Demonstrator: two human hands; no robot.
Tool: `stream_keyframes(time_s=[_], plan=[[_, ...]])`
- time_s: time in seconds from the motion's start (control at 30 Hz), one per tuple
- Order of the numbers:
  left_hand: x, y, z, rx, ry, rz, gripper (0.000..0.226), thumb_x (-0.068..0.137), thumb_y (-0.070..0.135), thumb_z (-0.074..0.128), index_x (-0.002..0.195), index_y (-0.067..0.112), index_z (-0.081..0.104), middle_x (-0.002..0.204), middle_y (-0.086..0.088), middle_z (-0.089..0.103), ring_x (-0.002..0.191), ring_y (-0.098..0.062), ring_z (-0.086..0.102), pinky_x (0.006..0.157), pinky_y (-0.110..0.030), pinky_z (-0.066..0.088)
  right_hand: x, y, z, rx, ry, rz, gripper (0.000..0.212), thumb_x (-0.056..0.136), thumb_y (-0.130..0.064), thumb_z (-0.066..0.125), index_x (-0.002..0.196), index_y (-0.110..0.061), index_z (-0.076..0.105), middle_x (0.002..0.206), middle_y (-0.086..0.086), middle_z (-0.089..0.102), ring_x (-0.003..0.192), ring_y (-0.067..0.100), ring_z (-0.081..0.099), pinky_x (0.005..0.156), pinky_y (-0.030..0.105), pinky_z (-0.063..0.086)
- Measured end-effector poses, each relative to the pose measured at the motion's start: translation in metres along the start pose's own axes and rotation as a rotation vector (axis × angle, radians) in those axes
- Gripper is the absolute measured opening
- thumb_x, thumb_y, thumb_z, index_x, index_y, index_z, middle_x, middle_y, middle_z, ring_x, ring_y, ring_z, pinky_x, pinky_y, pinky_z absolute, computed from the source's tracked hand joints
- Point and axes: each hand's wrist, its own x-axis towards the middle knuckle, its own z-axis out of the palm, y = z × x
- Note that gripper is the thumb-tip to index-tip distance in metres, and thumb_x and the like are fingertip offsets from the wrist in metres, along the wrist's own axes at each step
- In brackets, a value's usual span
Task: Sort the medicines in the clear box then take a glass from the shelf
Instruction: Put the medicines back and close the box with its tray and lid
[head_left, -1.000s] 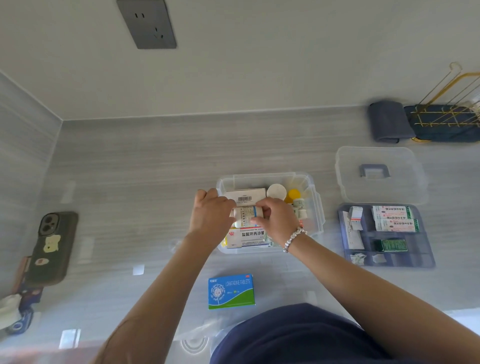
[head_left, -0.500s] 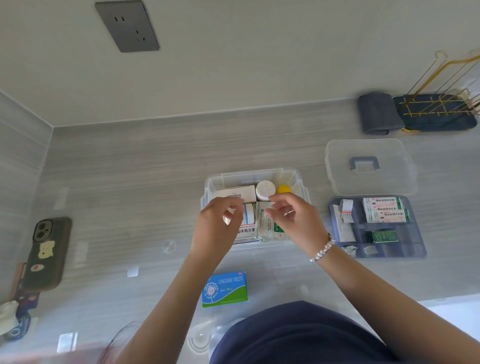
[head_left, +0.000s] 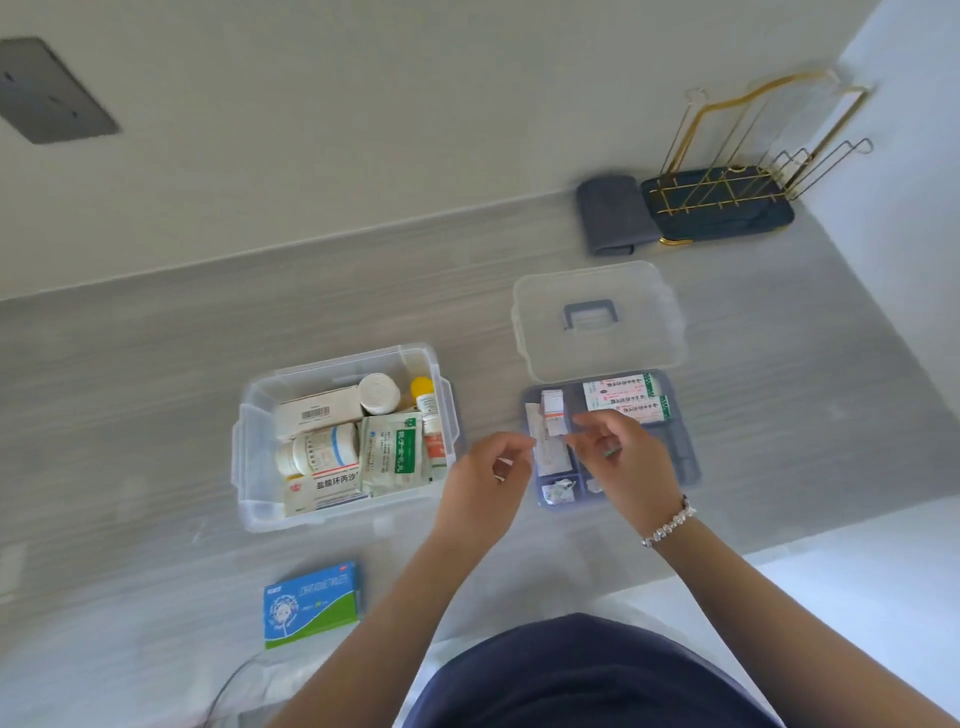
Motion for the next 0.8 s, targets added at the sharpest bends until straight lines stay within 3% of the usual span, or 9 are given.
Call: stream_keyframes(time_s=[0.17, 0.27, 0.37, 0.47, 0.57, 0.67, 0.8], plan=[[0.018, -0.007, 0.051, 0.042, 0.032, -0.109, 0.023, 0.092, 0.023, 0.050, 0.112, 0.020, 0.062, 0.106, 0.004, 0.063, 0.083, -0.003, 0.056, 0.064, -0.004, 0.039, 0.012, 0.058, -0.033, -0.107, -0.023, 0.059, 0.031, 0.082, -0.027, 0.066, 0.109, -0.012, 0.063, 0.104, 0.006, 0.067, 0.082, 0.010, 0.059, 0.068, 0.014, 0.042], [0.026, -0.018, 0.072, 0.119, 0.065, -0.182, 0.033, 0.092, 0.026, 0.051, 0.124, 0.019, 0.053, 0.129, -0.005, 0.051, 0.110, -0.014, 0.051, 0.089, -0.021, 0.042, 0.020, 0.086, -0.043, -0.239, -0.024, 0.105, 0.039, 0.080, -0.033, 0.066, 0.114, -0.014, 0.061, 0.115, 0.009, 0.061, 0.101, 0.020, 0.057, 0.085, 0.027, 0.046], [0.031, -0.027, 0.085, 0.213, 0.034, -0.268, 0.051, 0.092, 0.031, 0.050, 0.139, 0.020, 0.035, 0.144, -0.005, 0.030, 0.134, -0.025, 0.026, 0.108, -0.039, 0.029, 0.027, 0.105, -0.048, -0.410, -0.092, 0.137, 0.056, 0.079, -0.041, 0.065, 0.127, -0.016, 0.051, 0.132, 0.008, 0.050, 0.124, 0.028, 0.042, 0.102, 0.035, 0.032], [0.034, -0.028, 0.092, 0.070, 0.024, -0.315, 0.060, 0.090, 0.028, 0.054, 0.143, 0.023, 0.025, 0.143, -0.007, 0.031, 0.130, -0.026, 0.034, 0.104, -0.041, 0.038, 0.031, 0.113, -0.051, -0.316, -0.176, 0.205, 0.072, 0.078, -0.042, 0.065, 0.139, -0.017, 0.036, 0.141, 0.010, 0.041, 0.131, 0.029, 0.035, 0.107, 0.040, 0.032], [0.036, -0.026, 0.095, -0.024, 0.074, -0.344, 0.060, 0.088, 0.024, 0.056, 0.141, 0.023, 0.027, 0.136, -0.007, 0.037, 0.121, -0.022, 0.041, 0.100, -0.040, 0.043, 0.034, 0.114, -0.052, -0.156, -0.211, 0.259, 0.077, 0.078, -0.038, 0.067, 0.142, -0.017, 0.030, 0.141, 0.012, 0.042, 0.128, 0.029, 0.040, 0.105, 0.044, 0.039], [0.034, -0.022, 0.093, -0.033, 0.094, -0.339, 0.057, 0.089, 0.026, 0.054, 0.141, 0.021, 0.030, 0.131, -0.004, 0.037, 0.110, -0.016, 0.041, 0.092, -0.035, 0.045, 0.032, 0.114, -0.056, -0.105, -0.165, 0.249, 0.075, 0.078, -0.035, 0.067, 0.141, -0.018, 0.030, 0.135, 0.013, 0.046, 0.122, 0.029, 0.045, 0.101, 0.047, 0.043], [0.027, -0.012, 0.083, 0.002, 0.150, -0.211, 0.041, 0.091, 0.023, 0.052, 0.131, 0.020, 0.044, 0.123, -0.002, 0.042, 0.101, -0.009, 0.045, 0.084, -0.022, 0.038, 0.023, 0.107, -0.065, -0.037, -0.073, 0.221, 0.075, 0.078, -0.035, 0.068, 0.141, -0.023, 0.030, 0.127, 0.011, 0.047, 0.112, 0.025, 0.049, 0.095, 0.044, 0.048]])
